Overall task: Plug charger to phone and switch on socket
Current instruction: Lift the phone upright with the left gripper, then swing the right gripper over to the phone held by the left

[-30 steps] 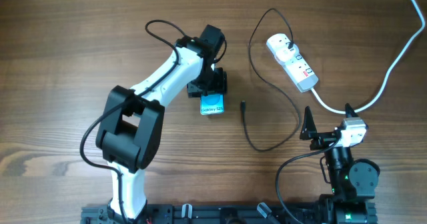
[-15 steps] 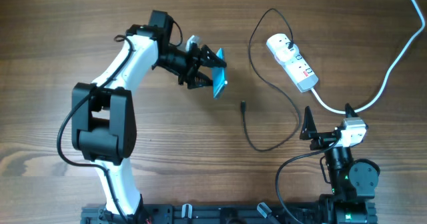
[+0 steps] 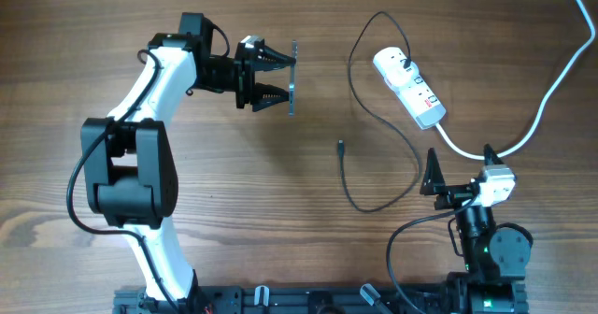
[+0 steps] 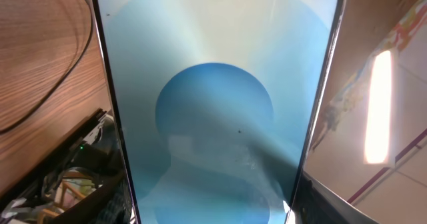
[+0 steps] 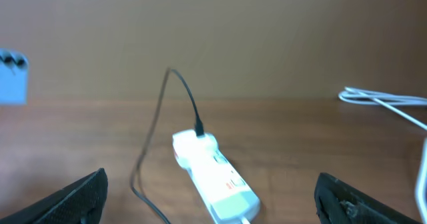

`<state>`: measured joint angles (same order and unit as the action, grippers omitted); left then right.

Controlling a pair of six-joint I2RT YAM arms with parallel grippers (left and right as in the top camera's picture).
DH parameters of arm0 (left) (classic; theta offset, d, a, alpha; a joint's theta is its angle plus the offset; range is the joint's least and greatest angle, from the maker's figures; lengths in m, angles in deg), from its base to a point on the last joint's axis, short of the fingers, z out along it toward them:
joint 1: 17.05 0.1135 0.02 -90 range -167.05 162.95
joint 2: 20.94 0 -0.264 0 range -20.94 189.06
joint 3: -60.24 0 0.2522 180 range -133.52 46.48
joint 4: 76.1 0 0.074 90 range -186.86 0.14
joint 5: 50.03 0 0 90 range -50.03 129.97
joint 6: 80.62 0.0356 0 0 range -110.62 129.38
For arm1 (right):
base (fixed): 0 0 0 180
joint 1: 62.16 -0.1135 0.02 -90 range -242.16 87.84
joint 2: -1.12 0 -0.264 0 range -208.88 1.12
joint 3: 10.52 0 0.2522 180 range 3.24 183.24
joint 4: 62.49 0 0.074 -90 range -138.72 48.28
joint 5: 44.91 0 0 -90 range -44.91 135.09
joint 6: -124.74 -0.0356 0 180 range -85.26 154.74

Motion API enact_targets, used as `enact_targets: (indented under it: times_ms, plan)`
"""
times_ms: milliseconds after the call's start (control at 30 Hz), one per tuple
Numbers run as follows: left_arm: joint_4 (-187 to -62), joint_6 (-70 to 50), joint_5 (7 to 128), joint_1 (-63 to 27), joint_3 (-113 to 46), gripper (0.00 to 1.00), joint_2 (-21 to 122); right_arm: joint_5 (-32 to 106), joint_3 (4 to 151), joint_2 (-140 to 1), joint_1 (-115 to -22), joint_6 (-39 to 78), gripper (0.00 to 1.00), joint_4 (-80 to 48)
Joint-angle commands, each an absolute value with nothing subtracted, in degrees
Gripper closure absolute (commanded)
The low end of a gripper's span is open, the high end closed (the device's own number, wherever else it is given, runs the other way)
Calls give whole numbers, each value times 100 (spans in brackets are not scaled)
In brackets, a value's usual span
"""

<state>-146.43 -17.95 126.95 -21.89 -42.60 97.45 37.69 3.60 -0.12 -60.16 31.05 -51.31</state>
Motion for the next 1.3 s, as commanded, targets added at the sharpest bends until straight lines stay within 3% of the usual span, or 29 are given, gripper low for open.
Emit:
enact_targets:
  times_ms: [0,33,133,167,300,400,567,733,867,1100,1267]
  plan:
    - [-14665,-1832,13029,-2121,-4254,37,9522,2091,354,19,-5983,749,0,-5628]
    - [-14665,-1832,13029,-2117,-4254,37,9522,1496,354,19,-5983,-466,0,-5457]
    - [-14665,-1832,13029,-2115,-4254,38,9522,1699,354,19,-5983,-3799,0,-5171]
    - [-14665,-1832,13029,-2115,-4254,38,9522,1463,354,19,-5983,-4276,0,-5597]
    - [-14665,-1832,13032,-2115,-4254,39,9522,1022,548,8,-5983,-4322,0,-8666]
    - [-14665,-1832,13029,-2115,-4254,39,9522,613,1589,-160,-5983,-3340,1,-8019]
    - [-14665,-1832,13029,-2115,-4254,38,9522,499,4666,-1889,-5983,-97,1,-3027]
    - [-14665,-1832,13032,-2115,-4254,39,9522,1243,7256,-4733,-6022,1405,1,645]
    - [-14665,-1832,13029,-2115,-4254,39,9522,2049,8056,-5902,-6820,1685,1,1358]
    - [-14667,-1856,13029,-2115,-4254,39,9522,4716,8821,-7026,-9884,1162,1,1052]
    - [-14665,-1961,13016,-2115,-4254,38,9522,5065,10395,-8588,-10662,1005,0,1686]
